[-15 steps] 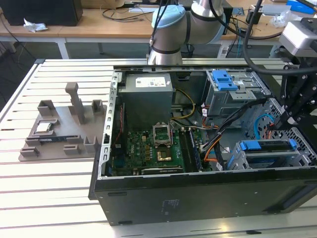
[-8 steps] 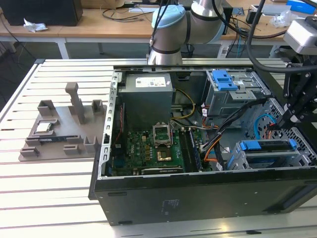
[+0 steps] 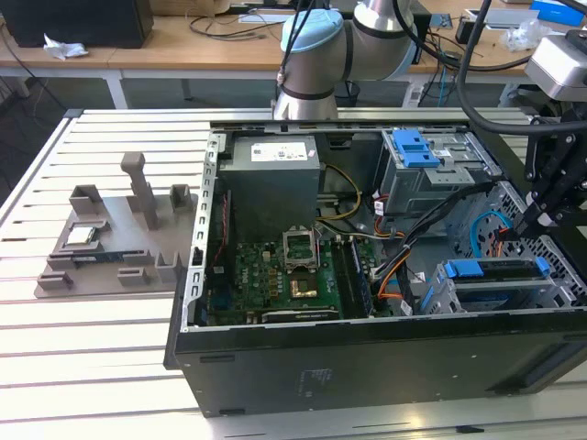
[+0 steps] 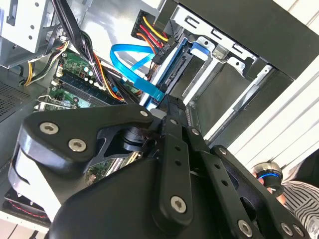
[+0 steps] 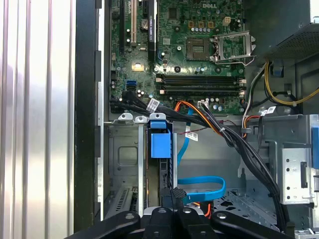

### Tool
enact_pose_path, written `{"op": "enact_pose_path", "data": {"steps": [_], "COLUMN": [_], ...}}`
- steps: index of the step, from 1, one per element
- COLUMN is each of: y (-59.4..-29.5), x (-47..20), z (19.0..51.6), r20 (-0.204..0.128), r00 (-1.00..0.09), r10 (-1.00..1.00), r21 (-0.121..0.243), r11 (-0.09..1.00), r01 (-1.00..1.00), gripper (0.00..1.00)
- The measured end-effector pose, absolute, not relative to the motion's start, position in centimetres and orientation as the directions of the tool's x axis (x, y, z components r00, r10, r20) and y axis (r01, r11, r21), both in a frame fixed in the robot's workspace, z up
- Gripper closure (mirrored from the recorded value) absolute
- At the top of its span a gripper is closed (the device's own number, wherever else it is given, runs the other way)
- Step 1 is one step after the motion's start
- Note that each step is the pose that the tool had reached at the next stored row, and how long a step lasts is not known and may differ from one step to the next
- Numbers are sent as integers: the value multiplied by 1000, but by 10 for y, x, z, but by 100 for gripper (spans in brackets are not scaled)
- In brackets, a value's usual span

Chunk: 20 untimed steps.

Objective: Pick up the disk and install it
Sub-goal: 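Insert the first disk wire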

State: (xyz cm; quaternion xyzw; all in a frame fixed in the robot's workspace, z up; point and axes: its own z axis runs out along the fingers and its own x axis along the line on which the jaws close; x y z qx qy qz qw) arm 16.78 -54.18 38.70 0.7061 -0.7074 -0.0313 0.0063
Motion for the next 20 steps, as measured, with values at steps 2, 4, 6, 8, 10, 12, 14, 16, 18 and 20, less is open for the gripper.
{"op": "enact_pose_path", "data": {"steps": [2, 4, 6, 8, 10, 12, 14, 16, 18, 20], "y": [-542, -542, -542, -542, -542, -541, -528, -518, -517, -517], "x": [168, 168, 168, 168, 168, 168, 172, 190, 195, 198], "z": [387, 387, 387, 387, 387, 387, 387, 383, 378, 374], "r20": [-35, -35, -35, -35, -35, -35, -21, -2, -1, -1], "r00": [-3, -3, -3, -3, -3, -3, -3, -3, -3, -3], "r10": [-999, -999, -999, -999, -999, -999, -1000, -1000, -1000, -1000], "r21": [53, 53, 53, 53, 53, 53, 53, 58, 60, 62], "r11": [1, 1, 1, 1, 1, 1, 2, 3, 3, 3], "r01": [-999, -999, -999, -999, -999, -999, -999, -998, -998, -998], "gripper": [89, 89, 83, 71, 64, 64, 64, 64, 64, 64]}}
